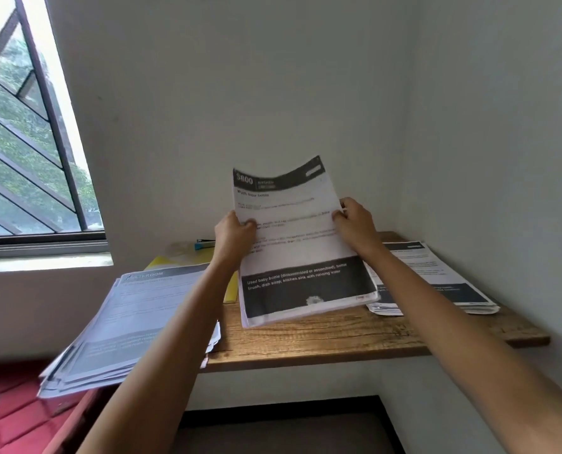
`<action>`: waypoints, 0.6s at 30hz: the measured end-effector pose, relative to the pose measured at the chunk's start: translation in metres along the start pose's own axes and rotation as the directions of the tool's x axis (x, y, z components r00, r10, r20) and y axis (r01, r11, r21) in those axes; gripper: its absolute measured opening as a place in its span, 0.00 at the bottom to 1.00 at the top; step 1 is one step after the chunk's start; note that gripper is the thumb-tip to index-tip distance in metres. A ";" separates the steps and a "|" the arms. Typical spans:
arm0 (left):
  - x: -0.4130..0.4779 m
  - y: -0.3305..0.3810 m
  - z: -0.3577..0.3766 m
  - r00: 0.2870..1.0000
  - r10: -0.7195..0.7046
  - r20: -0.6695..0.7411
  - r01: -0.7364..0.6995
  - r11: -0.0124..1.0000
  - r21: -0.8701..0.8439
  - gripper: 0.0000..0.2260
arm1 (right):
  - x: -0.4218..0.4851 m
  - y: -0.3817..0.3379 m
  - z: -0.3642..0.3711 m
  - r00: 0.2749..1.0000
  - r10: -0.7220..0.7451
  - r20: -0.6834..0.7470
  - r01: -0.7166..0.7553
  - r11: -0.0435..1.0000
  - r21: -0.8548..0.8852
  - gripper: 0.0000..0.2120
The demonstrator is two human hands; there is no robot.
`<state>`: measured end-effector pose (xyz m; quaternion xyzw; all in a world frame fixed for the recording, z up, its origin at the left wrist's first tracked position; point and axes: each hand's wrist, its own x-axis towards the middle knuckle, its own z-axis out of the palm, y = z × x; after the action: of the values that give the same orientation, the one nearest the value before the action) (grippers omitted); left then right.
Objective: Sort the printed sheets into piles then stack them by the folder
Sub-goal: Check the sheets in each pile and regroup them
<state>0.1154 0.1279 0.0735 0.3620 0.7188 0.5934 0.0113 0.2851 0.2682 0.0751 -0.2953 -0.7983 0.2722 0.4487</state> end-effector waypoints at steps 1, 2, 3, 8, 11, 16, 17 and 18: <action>-0.003 -0.005 0.001 0.999 -0.048 0.018 0.046 0.996 0.076 0.12 | -0.003 0.003 0.004 0.999 0.018 0.050 -0.014 0.997 -0.079 0.11; -0.007 -0.013 0.002 0.995 -0.090 0.031 0.085 0.986 0.144 0.12 | -0.008 0.007 0.009 0.995 0.035 0.089 -0.021 0.988 -0.155 0.11; -0.011 -0.020 0.004 0.991 -0.127 0.043 0.117 0.973 0.197 0.13 | -0.014 0.011 0.014 0.992 0.047 0.117 -0.021 0.976 -0.216 0.12; -0.033 -0.052 0.014 0.971 -0.213 0.110 0.169 0.933 0.317 0.12 | -0.042 0.034 0.037 0.978 0.103 0.181 -0.030 0.931 -0.365 0.10; -0.043 -0.057 0.018 0.974 -0.200 0.102 0.137 0.892 0.432 0.14 | -0.048 0.045 0.041 0.958 0.159 0.238 -0.031 0.884 -0.466 0.07; -0.042 -0.056 0.016 0.989 -0.133 0.058 0.051 0.690 0.722 0.15 | -0.040 0.045 0.029 0.950 0.224 0.216 -0.061 0.814 -0.577 0.04; -0.039 -0.053 0.015 0.994 -0.095 0.047 0.024 0.635 0.772 0.14 | -0.034 0.045 0.025 0.959 0.217 0.182 -0.075 0.815 -0.574 0.03; -0.034 -0.052 0.014 0.997 -0.061 0.052 -0.004 0.608 0.794 0.12 | -0.028 0.046 0.022 0.966 0.208 0.151 -0.090 0.825 -0.558 0.05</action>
<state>0.1209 0.1199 0.0106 0.3396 0.9119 0.2001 -0.1144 0.2882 0.2756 0.0181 -0.4432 -0.8588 0.0962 0.2382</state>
